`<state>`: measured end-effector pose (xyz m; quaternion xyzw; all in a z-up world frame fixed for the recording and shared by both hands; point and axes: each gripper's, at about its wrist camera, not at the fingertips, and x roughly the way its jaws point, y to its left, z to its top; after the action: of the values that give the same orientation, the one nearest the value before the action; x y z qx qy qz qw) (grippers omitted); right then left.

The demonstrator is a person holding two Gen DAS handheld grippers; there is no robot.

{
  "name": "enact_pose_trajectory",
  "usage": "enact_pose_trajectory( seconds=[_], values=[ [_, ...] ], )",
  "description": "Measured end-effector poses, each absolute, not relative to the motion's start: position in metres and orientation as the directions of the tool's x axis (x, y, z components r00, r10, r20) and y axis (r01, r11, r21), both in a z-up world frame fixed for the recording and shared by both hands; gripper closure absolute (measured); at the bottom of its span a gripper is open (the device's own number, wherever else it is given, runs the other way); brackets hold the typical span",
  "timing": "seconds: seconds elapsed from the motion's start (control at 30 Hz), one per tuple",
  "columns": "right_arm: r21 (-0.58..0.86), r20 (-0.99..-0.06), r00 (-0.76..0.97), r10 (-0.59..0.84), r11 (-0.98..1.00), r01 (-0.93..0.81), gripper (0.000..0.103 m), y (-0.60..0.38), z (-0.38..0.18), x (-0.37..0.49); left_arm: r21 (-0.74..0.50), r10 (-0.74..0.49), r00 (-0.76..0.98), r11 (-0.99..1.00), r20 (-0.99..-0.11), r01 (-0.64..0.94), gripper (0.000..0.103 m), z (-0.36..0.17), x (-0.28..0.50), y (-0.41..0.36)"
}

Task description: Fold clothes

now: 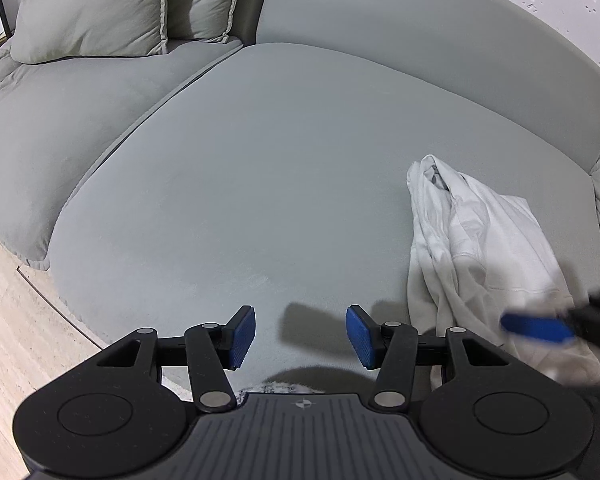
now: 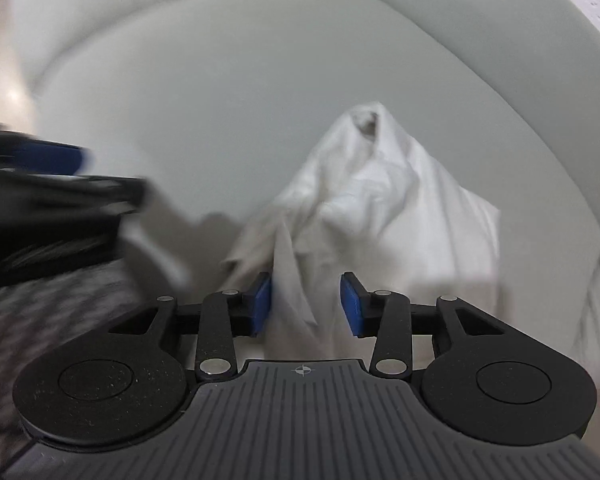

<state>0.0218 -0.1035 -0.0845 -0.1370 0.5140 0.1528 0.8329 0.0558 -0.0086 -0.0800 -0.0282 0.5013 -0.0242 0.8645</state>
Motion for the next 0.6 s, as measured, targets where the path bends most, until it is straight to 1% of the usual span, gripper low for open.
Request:
enact_pose_trajectory(
  seconds=[0.07,0.1,0.13,0.2,0.23,0.27,0.33,0.37,0.43,0.5,0.53,0.57,0.6],
  values=[
    [0.147,-0.857,0.405,0.319,0.904,-0.401,0.07,-0.13,-0.069,0.002,-0.069,-0.076,0.5,0.997,-0.863,0.033,0.054,-0.079,0.055,-0.014],
    [0.219,-0.833,0.409,0.373,0.901,-0.375,0.071,-0.148,-0.063,-0.007,-0.066,-0.08,0.503,0.997,-0.861,0.045,0.055,-0.079,0.055,-0.017],
    [0.233,-0.822,0.427,0.377,0.907,-0.351,0.072,-0.156,-0.06,-0.011,-0.066,-0.088,0.506,0.996,-0.858,0.062,0.057,-0.078,0.054,-0.021],
    [0.228,-0.802,0.485,0.349,0.929,-0.291,0.079,-0.179,-0.054,-0.022,-0.084,-0.132,0.516,0.99,-0.846,0.115,0.061,-0.077,0.054,-0.032],
    [0.217,-0.798,0.506,0.327,0.939,-0.266,0.082,-0.188,-0.052,-0.025,-0.112,-0.173,0.519,0.983,-0.837,0.148,0.064,-0.075,0.054,-0.041],
    [0.206,-0.795,0.527,0.299,0.951,-0.229,0.083,-0.201,-0.051,-0.028,-0.145,-0.218,0.515,0.973,-0.829,0.179,0.066,-0.074,0.055,-0.051],
    [0.194,-0.804,0.544,0.241,0.971,-0.143,0.086,-0.227,-0.053,-0.028,-0.21,-0.306,0.501,0.948,-0.809,0.241,0.081,-0.071,0.057,-0.07],
    [0.196,-0.809,0.543,0.225,0.974,-0.112,0.086,-0.24,-0.055,-0.026,-0.238,-0.344,0.492,0.934,-0.799,0.267,0.083,-0.07,0.058,-0.08],
    [0.208,-0.818,0.536,0.21,0.976,-0.065,0.086,-0.26,-0.061,-0.02,-0.284,-0.413,0.449,0.901,-0.792,0.327,0.082,-0.073,0.061,-0.112],
    [0.23,-0.826,0.523,0.211,0.973,-0.03,0.086,-0.274,-0.072,-0.015,-0.242,-0.37,0.401,0.911,-0.838,0.335,0.08,-0.084,0.064,-0.137],
    [0.246,-0.838,0.498,0.223,0.969,-0.02,0.086,-0.279,-0.084,-0.011,-0.207,-0.327,0.38,0.924,-0.866,0.322,0.081,-0.09,0.064,-0.143],
    [0.24,-0.85,0.478,0.22,0.971,-0.02,0.085,-0.281,-0.093,-0.006,-0.153,-0.257,0.352,0.943,-0.9,0.297,0.081,-0.099,0.064,-0.147],
    [0.234,-0.858,0.465,0.218,0.972,-0.024,0.085,-0.283,-0.107,0.002,-0.125,-0.22,0.343,0.952,-0.913,0.278,0.081,-0.103,0.061,-0.145]
  ],
)
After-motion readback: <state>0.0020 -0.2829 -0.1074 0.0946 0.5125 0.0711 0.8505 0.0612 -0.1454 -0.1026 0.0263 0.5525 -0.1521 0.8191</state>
